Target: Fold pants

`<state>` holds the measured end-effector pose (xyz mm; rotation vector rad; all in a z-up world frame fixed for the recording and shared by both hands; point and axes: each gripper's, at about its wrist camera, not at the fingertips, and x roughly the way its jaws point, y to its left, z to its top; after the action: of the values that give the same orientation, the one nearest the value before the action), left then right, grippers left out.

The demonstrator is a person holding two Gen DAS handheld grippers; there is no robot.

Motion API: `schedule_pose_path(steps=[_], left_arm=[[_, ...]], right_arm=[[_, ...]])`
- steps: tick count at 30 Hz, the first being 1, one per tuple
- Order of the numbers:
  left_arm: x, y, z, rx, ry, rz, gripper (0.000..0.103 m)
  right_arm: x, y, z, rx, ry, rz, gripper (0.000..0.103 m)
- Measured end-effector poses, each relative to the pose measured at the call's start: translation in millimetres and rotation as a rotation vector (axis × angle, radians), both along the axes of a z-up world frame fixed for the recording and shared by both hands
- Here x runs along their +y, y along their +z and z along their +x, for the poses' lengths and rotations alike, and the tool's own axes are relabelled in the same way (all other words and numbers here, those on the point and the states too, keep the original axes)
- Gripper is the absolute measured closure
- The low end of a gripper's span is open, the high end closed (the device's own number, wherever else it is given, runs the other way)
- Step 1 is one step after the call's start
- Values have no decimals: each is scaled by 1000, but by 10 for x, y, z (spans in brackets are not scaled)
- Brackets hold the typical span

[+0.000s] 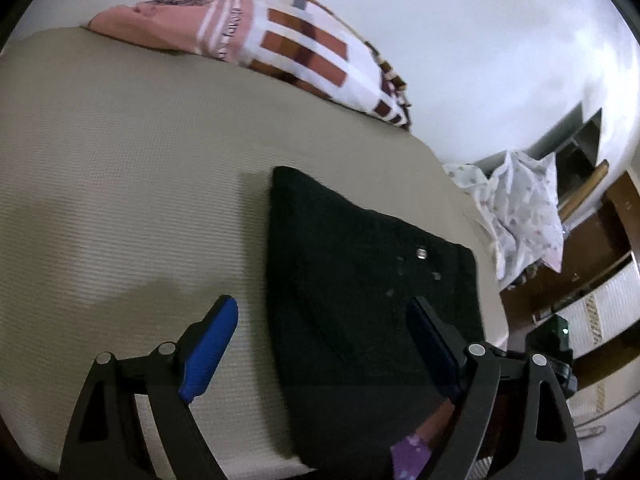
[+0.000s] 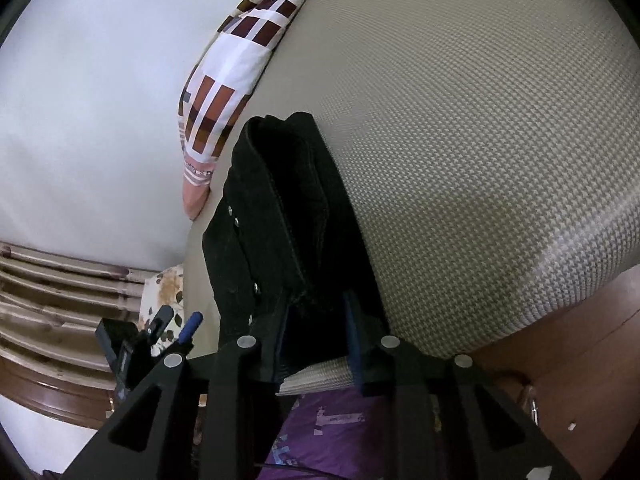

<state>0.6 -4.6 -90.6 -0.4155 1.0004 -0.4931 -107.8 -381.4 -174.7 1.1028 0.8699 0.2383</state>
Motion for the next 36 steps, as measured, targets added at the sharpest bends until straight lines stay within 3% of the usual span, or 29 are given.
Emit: schedule_pose_path(steps=[4, 8, 13, 20, 27, 33, 36], left_arm=[[20, -98, 82, 38, -10, 26, 17], [-98, -146, 122, 35, -56, 52, 17], [-352, -142, 142, 0, -123, 145, 17], [-627, -158, 132, -34, -160, 275, 17], [-834, -208, 66, -67, -204, 396, 17], [-916, -232, 67, -75, -218, 439, 16], [-935, -239, 81, -75, -220, 449, 13]], right_arm=[[31, 74, 32, -4, 13, -44, 71], [-11, 261, 52, -21, 4, -130, 69], [-40, 423, 210, -34, 34, -219, 37], [100, 422, 616, -31, 125, -326, 37], [224, 281, 782, -21, 193, -366, 37], [215, 250, 792, -58, 236, -398, 37], [178, 233, 811, -62, 245, -354, 30]])
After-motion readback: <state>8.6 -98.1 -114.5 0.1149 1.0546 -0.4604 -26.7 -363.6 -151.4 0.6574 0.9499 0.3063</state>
